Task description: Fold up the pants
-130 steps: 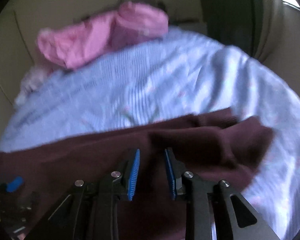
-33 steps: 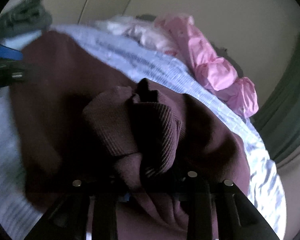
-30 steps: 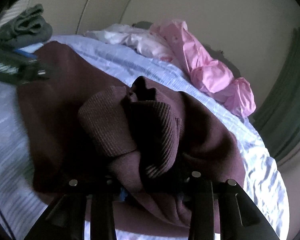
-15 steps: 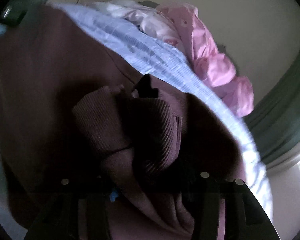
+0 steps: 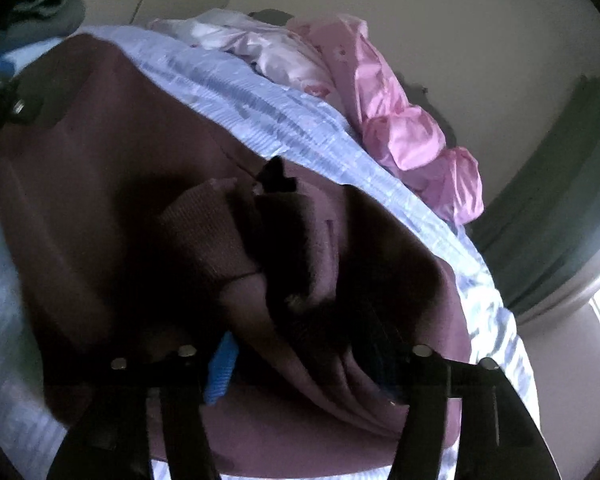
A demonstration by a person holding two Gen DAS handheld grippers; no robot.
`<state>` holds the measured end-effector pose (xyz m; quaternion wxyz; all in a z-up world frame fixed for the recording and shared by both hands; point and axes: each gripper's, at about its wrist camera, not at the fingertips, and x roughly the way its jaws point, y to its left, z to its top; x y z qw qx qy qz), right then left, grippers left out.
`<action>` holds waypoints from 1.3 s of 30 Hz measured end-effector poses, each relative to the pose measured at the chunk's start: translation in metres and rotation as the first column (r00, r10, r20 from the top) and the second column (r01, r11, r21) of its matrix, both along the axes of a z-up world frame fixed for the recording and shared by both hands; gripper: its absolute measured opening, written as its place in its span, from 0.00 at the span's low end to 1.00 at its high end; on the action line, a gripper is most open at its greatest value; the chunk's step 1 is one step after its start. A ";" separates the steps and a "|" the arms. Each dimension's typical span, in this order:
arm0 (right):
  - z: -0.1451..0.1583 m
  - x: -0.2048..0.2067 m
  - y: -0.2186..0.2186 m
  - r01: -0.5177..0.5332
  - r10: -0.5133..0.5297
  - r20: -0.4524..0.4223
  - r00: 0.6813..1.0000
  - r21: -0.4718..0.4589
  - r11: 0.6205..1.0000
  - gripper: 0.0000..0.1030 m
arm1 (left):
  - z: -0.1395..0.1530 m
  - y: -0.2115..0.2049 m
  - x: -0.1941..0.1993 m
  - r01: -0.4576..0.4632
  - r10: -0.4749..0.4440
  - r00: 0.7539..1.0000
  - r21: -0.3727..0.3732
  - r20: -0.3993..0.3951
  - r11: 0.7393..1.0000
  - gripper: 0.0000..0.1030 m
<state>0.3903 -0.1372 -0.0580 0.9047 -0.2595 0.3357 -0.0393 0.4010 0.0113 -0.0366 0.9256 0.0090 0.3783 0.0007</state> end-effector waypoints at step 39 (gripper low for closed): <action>0.029 -0.053 -0.181 0.203 -0.306 0.136 0.942 0.493 0.846 1.00 | 0.002 -0.156 0.037 0.455 -0.460 0.888 -0.136 -0.004 0.880 0.46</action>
